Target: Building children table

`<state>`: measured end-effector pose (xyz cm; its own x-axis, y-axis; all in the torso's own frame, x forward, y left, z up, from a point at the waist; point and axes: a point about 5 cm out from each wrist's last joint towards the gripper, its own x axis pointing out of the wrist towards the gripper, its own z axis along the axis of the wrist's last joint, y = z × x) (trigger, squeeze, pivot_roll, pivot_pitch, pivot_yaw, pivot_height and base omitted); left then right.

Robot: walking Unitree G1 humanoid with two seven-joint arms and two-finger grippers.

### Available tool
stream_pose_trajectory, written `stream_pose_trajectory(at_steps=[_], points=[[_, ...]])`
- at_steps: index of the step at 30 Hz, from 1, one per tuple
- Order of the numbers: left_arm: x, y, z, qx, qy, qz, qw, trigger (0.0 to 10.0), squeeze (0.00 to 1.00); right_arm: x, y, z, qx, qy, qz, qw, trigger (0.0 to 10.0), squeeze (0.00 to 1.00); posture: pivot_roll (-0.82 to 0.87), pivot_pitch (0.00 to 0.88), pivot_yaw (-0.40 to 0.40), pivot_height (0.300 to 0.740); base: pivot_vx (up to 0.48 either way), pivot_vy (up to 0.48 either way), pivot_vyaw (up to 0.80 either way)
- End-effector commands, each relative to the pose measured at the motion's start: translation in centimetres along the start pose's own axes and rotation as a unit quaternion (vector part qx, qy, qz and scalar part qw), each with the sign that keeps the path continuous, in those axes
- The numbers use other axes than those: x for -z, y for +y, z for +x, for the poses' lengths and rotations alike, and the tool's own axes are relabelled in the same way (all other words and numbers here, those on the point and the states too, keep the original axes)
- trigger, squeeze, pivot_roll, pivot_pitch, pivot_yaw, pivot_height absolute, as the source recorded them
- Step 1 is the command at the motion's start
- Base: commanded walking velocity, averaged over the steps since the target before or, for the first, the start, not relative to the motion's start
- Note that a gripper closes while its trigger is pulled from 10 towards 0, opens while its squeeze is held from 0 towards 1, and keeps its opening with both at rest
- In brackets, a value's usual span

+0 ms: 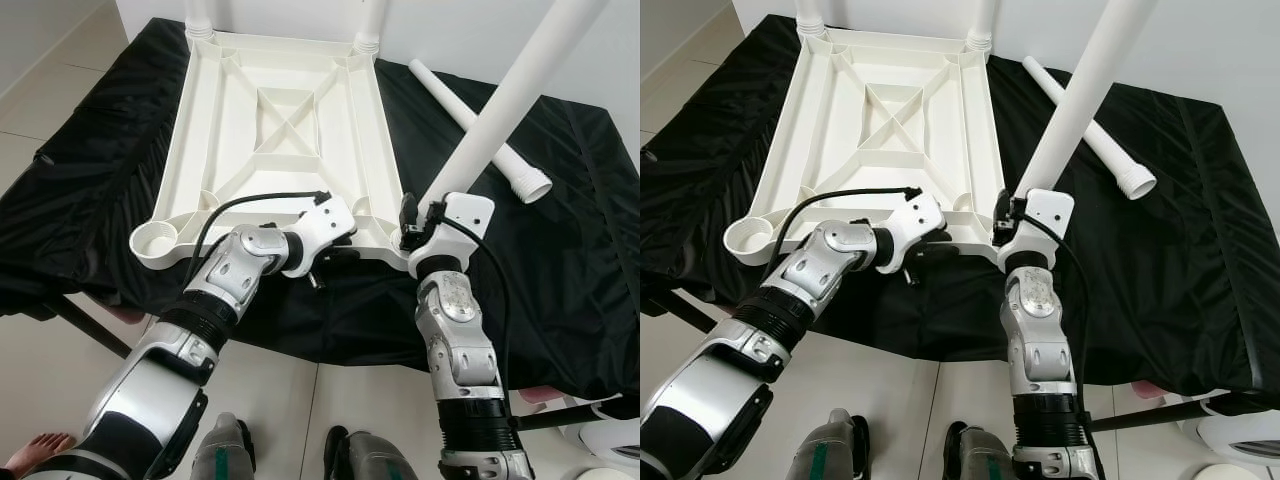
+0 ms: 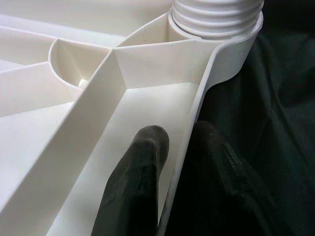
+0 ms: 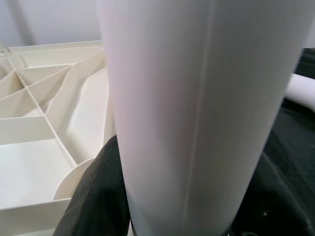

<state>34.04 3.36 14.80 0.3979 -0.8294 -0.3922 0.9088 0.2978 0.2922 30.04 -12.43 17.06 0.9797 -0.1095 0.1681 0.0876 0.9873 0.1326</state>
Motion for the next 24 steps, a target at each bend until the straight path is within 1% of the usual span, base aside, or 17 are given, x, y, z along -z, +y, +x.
stream_pose_trajectory(at_steps=[1, 2, 3, 7, 15, 16, 17, 18, 24], points=[[-0.20, -1.34, 1.08, 0.039, 0.007, 0.010, 0.999, 10.0, 0.00, 1.12, 1.79, -0.27, -0.022, 0.033, 0.016, 0.999, 10.0, 0.00, 0.02, 0.111, -0.053, 0.740, 0.000, 0.000, 0.00], [-0.20, -1.37, 1.10, 0.039, 0.007, 0.010, 0.999, 10.0, 0.00, 1.06, 1.78, -0.16, -0.008, 0.031, 0.012, 0.999, 10.0, 0.00, 0.02, 0.112, -0.053, 0.740, 0.000, 0.000, 0.00], [-0.20, -1.37, 1.10, 0.039, 0.007, 0.010, 0.999, 10.0, 0.00, 1.06, 1.78, -0.16, -0.008, 0.031, 0.012, 0.999, 10.0, 0.00, 0.02, 0.112, -0.053, 0.740, 0.000, 0.000, 0.00], [-0.18, -1.39, 1.07, 0.040, 0.009, 0.010, 0.999, 10.0, 0.00, 1.23, 1.95, -0.30, 0.025, 0.036, 0.005, 0.999, 10.0, 0.00, 0.03, 0.113, -0.055, 0.740, 0.000, 0.000, 0.00], [-0.13, -1.47, 1.00, 0.041, 0.010, 0.008, 0.999, 10.0, 0.00, 1.19, 2.03, -0.51, 0.035, 0.032, 0.002, 0.999, 10.0, 0.00, 0.03, 0.110, -0.056, 0.740, 0.000, 0.000, 0.00], [-0.11, -1.46, 0.98, 0.041, 0.010, 0.008, 0.999, 10.0, 0.00, 1.13, 1.99, -0.44, 0.030, 0.031, 0.005, 0.999, 10.0, 0.38, 0.03, 0.108, -0.056, 0.740, 0.000, 0.000, 0.00], [-0.11, -1.46, 0.98, 0.041, 0.010, 0.008, 0.999, 10.0, 0.00, 1.13, 1.99, -0.44, 0.030, 0.031, 0.005, 0.999, 10.0, 0.38, 0.03, 0.108, -0.056, 0.740, 0.000, 0.000, 0.00], [-0.11, -1.44, 0.97, 0.041, 0.010, 0.008, 0.999, 10.0, 0.00, 1.00, 1.84, -0.40, 0.023, 0.027, 0.008, 0.999, 10.0, 1.00, 0.03, 0.108, -0.056, 0.740, 0.000, 0.000, 0.00], [-0.15, -1.36, 1.00, 0.041, 0.011, 0.009, 0.999, 10.0, 0.00, 0.58, 1.18, -0.34, 0.011, 0.010, 0.001, 1.000, 10.0, 1.00, 0.02, 0.098, -0.057, 0.740, 0.000, 0.000, 0.00]])
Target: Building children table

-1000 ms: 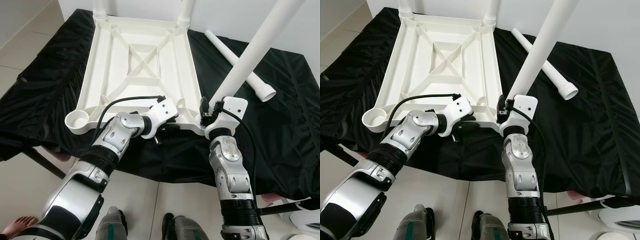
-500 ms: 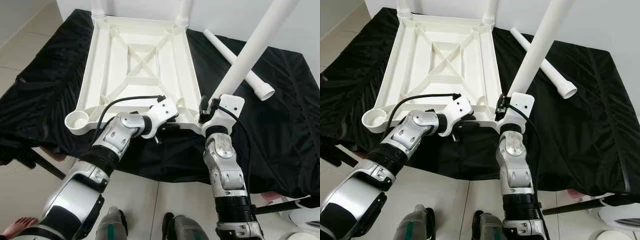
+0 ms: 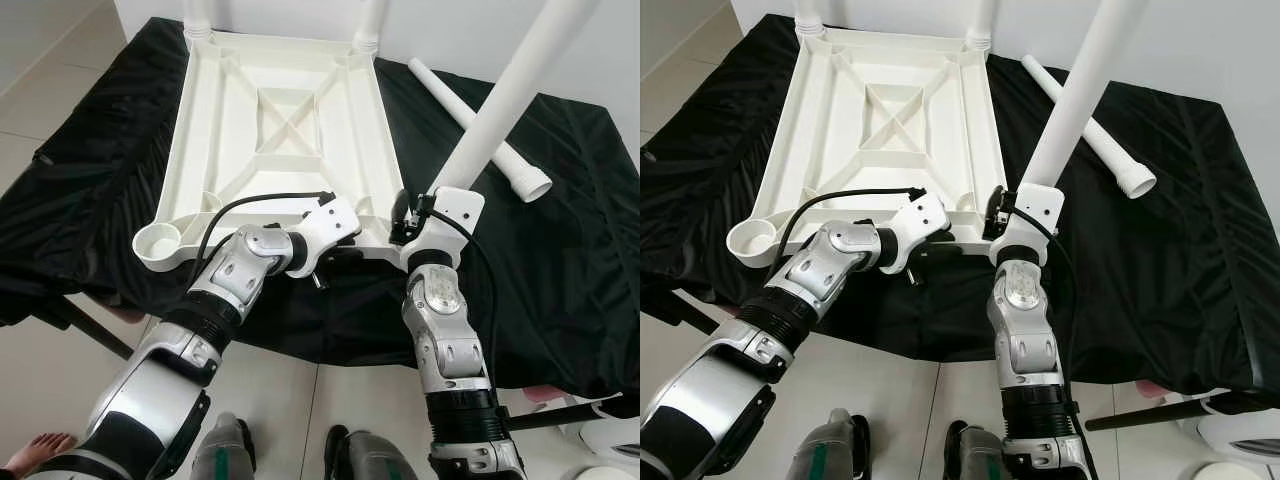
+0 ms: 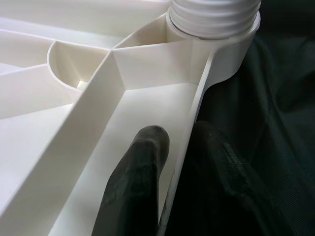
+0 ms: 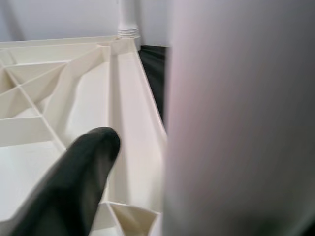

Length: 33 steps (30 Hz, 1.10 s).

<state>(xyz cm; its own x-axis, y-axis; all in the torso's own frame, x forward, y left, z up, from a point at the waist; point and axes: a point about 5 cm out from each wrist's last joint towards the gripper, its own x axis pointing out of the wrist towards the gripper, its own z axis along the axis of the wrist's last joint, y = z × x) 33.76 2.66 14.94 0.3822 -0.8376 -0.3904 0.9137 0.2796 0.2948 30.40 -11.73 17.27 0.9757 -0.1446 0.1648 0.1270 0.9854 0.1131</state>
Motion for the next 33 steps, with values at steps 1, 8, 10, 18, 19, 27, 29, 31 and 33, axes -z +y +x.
stream_pose_trajectory(at_steps=[1, 8, 10, 18, 19, 27, 29, 31, 33], points=[[0.3, -0.9, 0.6, 0.033, 0.014, 0.004, 0.999, 10.0, 0.00, 0.5, 0.2, -0.6, -0.010, 0.007, 0.010, 1.000, 10.0, 1.00, 0.02, 0.098, -0.057, 0.740, 0.000, 0.000, 0.00], [0.1, -1.0, 0.8, 0.034, 0.012, 0.007, 0.999, 10.0, 0.00, 0.0, -1.0, -0.4, -0.063, -0.010, 0.004, 0.998, 10.0, 1.00, 0.02, 0.091, -0.057, 0.740, 0.000, 0.000, 0.00], [0.1, -1.0, 0.8, 0.033, 0.013, 0.008, 0.999, 10.0, 0.00, 0.0, -1.4, -0.3, -0.097, -0.011, 0.007, 0.995, 10.0, 1.00, 0.02, 0.082, -0.057, 0.740, 0.000, 0.000, 0.00], [0.1, -1.0, 0.9, 0.031, 0.013, 0.010, 0.999, 10.0, 0.00, -0.1, -3.5, 0.2, -0.182, -0.015, -0.006, 0.983, 10.0, 0.00, 0.01, 0.070, -0.058, 0.740, 0.000, 0.000, 0.00], [0.1, -1.0, 0.9, 0.031, 0.013, 0.010, 0.999, 10.0, 0.00, -0.1, -4.0, 0.3, -0.204, -0.018, -0.013, 0.979, 10.0, 0.00, 0.02, 0.069, -0.057, 0.740, 0.000, 0.000, 0.00], [0.1, -1.0, 0.9, 0.032, 0.013, 0.011, 0.999, 10.0, 0.00, 0.1, -4.9, 0.6, -0.239, -0.012, -0.021, 0.971, 10.0, 0.00, 0.02, 0.067, -0.055, 0.740, 0.000, 0.000, 0.00], [0.0, -0.9, 0.9, 0.032, 0.014, 0.012, 0.999, 10.0, 0.00, 0.2, -6.0, 1.0, -0.287, -0.007, -0.038, 0.957, 10.0, 0.00, 0.02, 0.069, -0.051, 0.740, 0.000, 0.000, 0.00], [0.0, -0.9, 0.9, 0.032, 0.014, 0.012, 0.999, 10.0, 0.00, 0.2, -6.0, 1.0, -0.287, -0.007, -0.038, 0.957, 10.0, 0.00, 0.02, 0.069, -0.051, 0.740, 0.000, 0.000, 0.00], [0.0, -0.9, 0.9, 0.031, 0.014, 0.012, 0.999, 10.0, 0.00, 0.2, -6.6, 1.3, -0.307, -0.001, -0.042, 0.951, 10.0, 0.00, 0.02, 0.070, -0.051, 0.740, 0.000, 0.000, 0.00]])
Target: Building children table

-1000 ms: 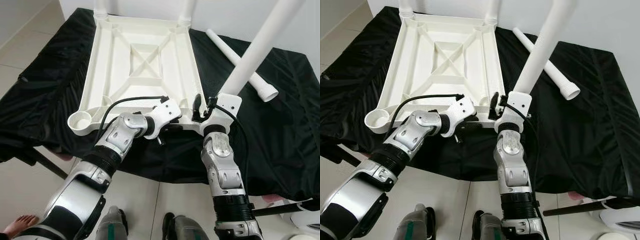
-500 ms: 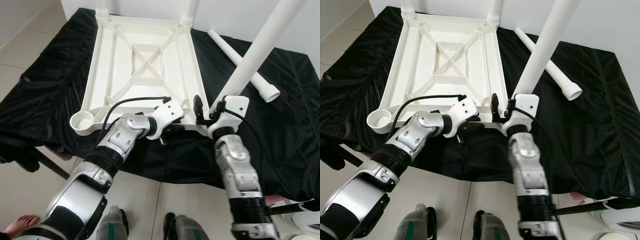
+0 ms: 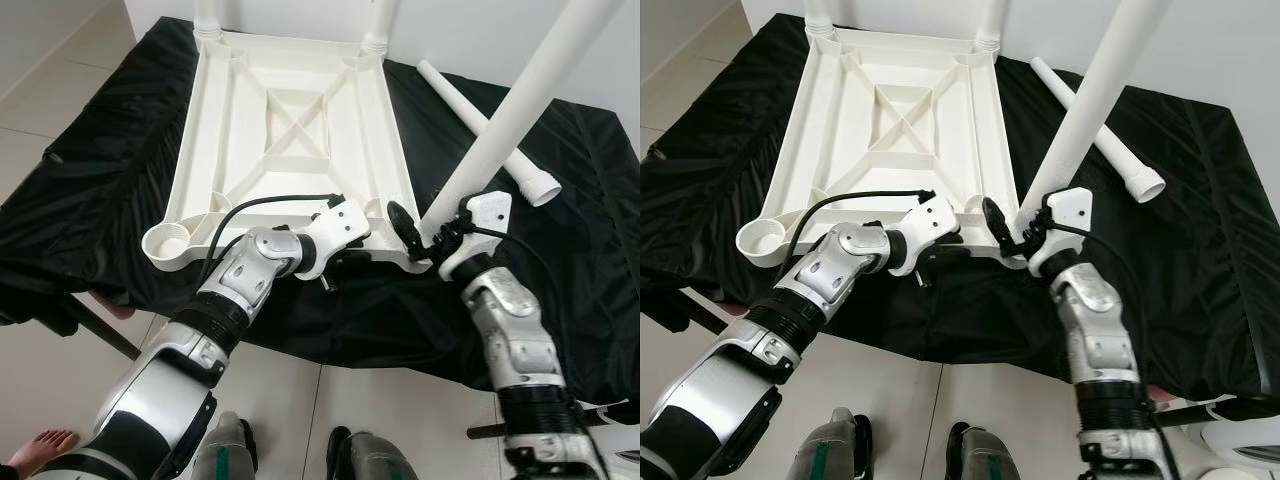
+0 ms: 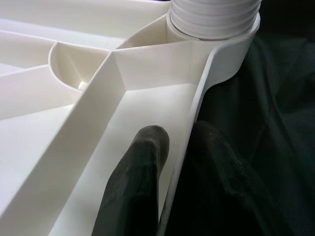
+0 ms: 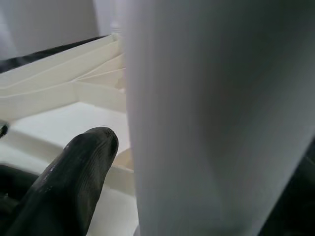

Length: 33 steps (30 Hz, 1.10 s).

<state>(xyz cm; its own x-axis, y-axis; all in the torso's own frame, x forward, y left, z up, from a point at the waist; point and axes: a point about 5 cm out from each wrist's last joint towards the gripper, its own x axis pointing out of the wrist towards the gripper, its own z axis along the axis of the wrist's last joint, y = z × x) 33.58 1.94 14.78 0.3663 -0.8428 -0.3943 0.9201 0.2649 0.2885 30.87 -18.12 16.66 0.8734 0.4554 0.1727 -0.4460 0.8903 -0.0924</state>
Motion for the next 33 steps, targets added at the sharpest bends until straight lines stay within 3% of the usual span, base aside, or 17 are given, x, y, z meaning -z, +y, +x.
stream_pose_trajectory(at_steps=[1, 3, 5, 11, 12, 13, 15, 16, 19, 20, 27, 28, 29, 33], points=[[0.2, -0.4, 0.3, 0.022, 0.015, 0.012, 1.000, 10.0, 0.00, 0.2, -0.9, -0.3, -0.021, 0.005, 0.003, 1.000, 10.0, 0.00, 0.01, 0.070, -0.050, 0.740, 0.000, 0.000, 0.00], [0.2, -0.4, 0.3, 0.022, 0.015, 0.012, 1.000, 10.0, 0.00, 0.2, -0.9, -0.3, -0.021, 0.005, 0.003, 1.000, 10.0, 0.00, 0.01, 0.070, -0.050, 0.740, 0.000, 0.000, 0.00], [0.2, -0.3, 0.3, 0.021, 0.015, 0.012, 1.000, 10.0, 0.00, 0.0, -2.2, -0.4, -0.042, 0.011, -0.002, 0.999, 10.0, 0.00, 0.01, 0.071, -0.050, 0.740, 0.000, 0.000, 0.00], [0.2, -0.3, 0.4, 0.021, 0.015, 0.012, 1.000, 10.0, 0.00, -0.2, -3.3, -0.5, -0.060, 0.015, -0.009, 0.998, 10.0, 0.00, 0.01, 0.075, -0.048, 0.740, 0.000, 0.000, 0.00], [0.2, -0.3, 0.4, 0.021, 0.015, 0.012, 1.000, 10.0, 0.00, -0.3, -3.6, -0.5, -0.064, 0.014, -0.010, 0.998, 8.8, 0.00, 0.01, 0.076, -0.049, 0.740, 0.000, 0.000, 0.00], [0.1, -0.3, 0.4, 0.022, 0.014, 0.012, 1.000, 10.0, 0.00, -0.3, -3.8, -0.5, -0.066, 0.014, -0.011, 0.998, 4.6, 0.00, 0.01, 0.076, -0.048, 0.740, 0.000, 0.000, 0.00], [0.1, -0.3, 0.4, 0.022, 0.014, 0.012, 1.000, 10.0, 0.00, -0.3, -3.9, -0.4, -0.067, 0.013, -0.011, 0.998, 4.6, 0.00, 0.01, 0.076, -0.048, 0.740, 0.000, 0.000, 0.00], [0.1, -0.3, 0.4, 0.022, 0.014, 0.011, 1.000, 10.0, 0.00, -0.2, -4.0, -0.4, -0.071, 0.011, -0.011, 0.997, 2.7, 0.00, 0.01, 0.077, -0.047, 0.740, 0.000, 0.000, 0.00], [0.1, -0.3, 0.4, 0.022, 0.014, 0.011, 1.000, 10.0, 0.00, -0.2, -4.0, -0.4, -0.071, 0.011, -0.011, 0.997, 2.7, 0.00, 0.01, 0.077, -0.047, 0.740, 0.000, 0.000, 0.00], [0.1, -0.3, 0.4, 0.022, 0.014, 0.012, 1.000, 10.0, 0.00, -0.2, -4.1, -0.4, -0.073, 0.010, -0.010, 0.997, 0.0, 0.00, 0.01, 0.077, -0.048, 0.740, 0.000, 0.000, 0.00], [0.1, -0.2, 0.4, 0.021, 0.015, 0.012, 1.000, 10.0, 0.00, 0.2, -4.0, -0.6, -0.082, 0.009, -0.002, 0.997, 0.0, 0.00, 0.01, 0.079, -0.049, 0.740, 0.000, 0.000, 0.00], [0.1, -0.2, 0.4, 0.021, 0.014, 0.012, 1.000, 10.0, 0.00, 0.3, -3.9, -0.6, -0.083, 0.009, -0.001, 0.997, 3.0, 0.00, 0.01, 0.079, -0.050, 0.740, 0.000, 0.000, 0.00], [0.1, -0.2, 0.4, 0.021, 0.014, 0.012, 1.000, 10.0, 0.00, 0.4, -3.8, -0.7, -0.079, 0.009, 0.001, 0.997, 10.0, 0.00, 0.01, 0.080, -0.051, 0.740, 0.000, 0.000, 0.00], [0.1, -0.2, 0.4, 0.020, 0.013, 0.012, 1.000, 10.0, 0.00, 0.4, -3.2, -0.7, -0.065, 0.004, 0.013, 0.998, 10.0, 0.00, 0.01, 0.081, -0.054, 0.740, 0.000, 0.000, 0.00]])
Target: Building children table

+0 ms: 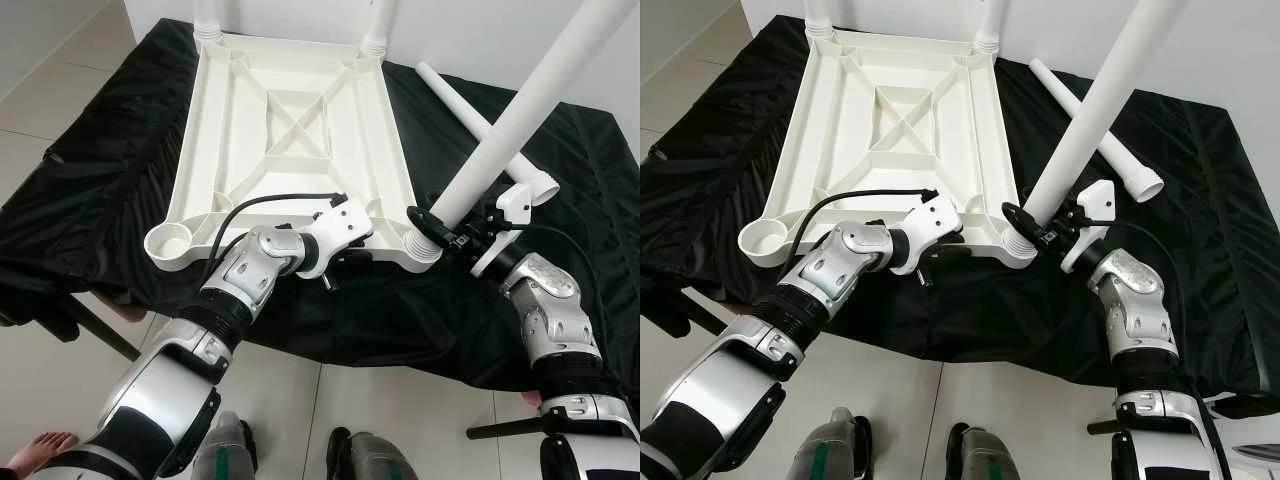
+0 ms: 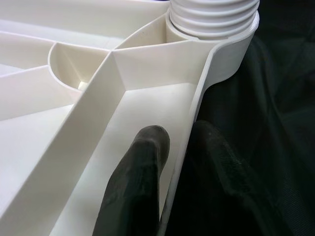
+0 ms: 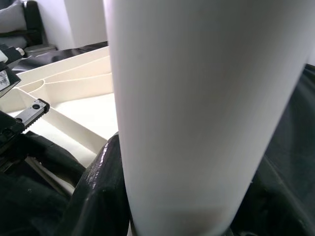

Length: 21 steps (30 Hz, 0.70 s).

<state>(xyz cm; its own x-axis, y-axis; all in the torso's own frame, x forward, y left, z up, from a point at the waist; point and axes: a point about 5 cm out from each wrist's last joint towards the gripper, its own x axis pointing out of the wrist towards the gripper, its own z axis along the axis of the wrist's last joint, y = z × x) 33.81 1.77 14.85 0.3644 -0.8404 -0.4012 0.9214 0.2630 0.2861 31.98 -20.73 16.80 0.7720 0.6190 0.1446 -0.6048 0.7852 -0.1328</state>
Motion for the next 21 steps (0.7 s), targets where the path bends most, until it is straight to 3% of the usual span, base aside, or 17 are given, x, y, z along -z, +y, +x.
stream_pose_trajectory(at_steps=[1, 17, 21], points=[[0.2, -0.3, 0.2, 0.018, 0.010, 0.012, 1.000, 10.0, 0.00, 0.3, 0.1, -0.5, 0.034, -0.004, 0.022, 0.999, 10.0, 0.00, 0.01, 0.081, -0.054, 0.740, 0.000, 0.000, 0.00], [0.2, -0.4, 0.2, 0.018, 0.008, 0.012, 1.000, 10.0, 0.00, -0.1, 2.6, 0.4, 0.115, -0.003, 0.014, 0.993, 10.0, 0.00, 0.00, 0.080, -0.057, 0.740, 0.000, 0.000, 0.00], [0.2, -0.4, 0.3, 0.020, 0.009, 0.012, 1.000, 10.0, 0.00, -0.3, 4.4, 0.8, 0.143, -0.016, 0.027, 0.989, 10.0, 0.00, 0.00, 0.077, -0.057, 0.740, 0.000, 0.000, 0.00]])
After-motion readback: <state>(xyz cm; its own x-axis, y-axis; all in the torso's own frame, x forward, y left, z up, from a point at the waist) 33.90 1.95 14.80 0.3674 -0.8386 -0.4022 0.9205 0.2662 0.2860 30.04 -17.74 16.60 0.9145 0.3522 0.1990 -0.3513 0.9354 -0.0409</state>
